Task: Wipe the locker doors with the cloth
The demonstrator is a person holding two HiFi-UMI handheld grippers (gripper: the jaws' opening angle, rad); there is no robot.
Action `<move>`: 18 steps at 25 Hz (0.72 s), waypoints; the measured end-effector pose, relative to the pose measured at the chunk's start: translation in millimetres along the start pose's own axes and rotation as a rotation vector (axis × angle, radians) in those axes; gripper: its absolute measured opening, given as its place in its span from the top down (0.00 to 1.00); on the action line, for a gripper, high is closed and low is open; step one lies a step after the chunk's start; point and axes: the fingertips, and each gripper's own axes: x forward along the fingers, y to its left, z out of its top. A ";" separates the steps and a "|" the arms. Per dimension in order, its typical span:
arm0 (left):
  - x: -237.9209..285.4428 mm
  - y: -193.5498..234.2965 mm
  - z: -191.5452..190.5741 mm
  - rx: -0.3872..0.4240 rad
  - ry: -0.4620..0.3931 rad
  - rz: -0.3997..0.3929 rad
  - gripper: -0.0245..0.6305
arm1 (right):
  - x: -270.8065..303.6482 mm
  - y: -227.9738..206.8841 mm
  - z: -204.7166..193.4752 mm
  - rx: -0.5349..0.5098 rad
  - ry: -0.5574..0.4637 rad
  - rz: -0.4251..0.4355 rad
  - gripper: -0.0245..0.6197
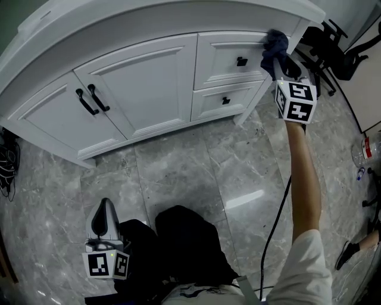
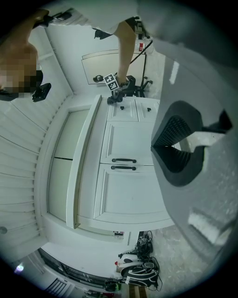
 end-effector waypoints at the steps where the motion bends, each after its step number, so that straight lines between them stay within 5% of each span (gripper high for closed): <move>1: 0.6 -0.5 -0.3 0.000 -0.001 -0.003 0.96 | -9.1 14.8 7.2 0.002 -0.029 0.031 0.82; 6: 2.1 -7.0 -2.5 0.001 0.001 -0.022 0.96 | -41.0 123.5 23.2 0.005 -0.118 0.263 0.82; 11: -4.9 -7.4 1.7 0.005 -0.003 -0.014 0.96 | -31.9 214.1 -1.7 0.000 -0.075 0.442 0.82; 18: -8.7 -0.6 2.3 0.012 0.002 0.007 0.96 | 6.8 233.1 -53.7 0.005 0.057 0.442 0.82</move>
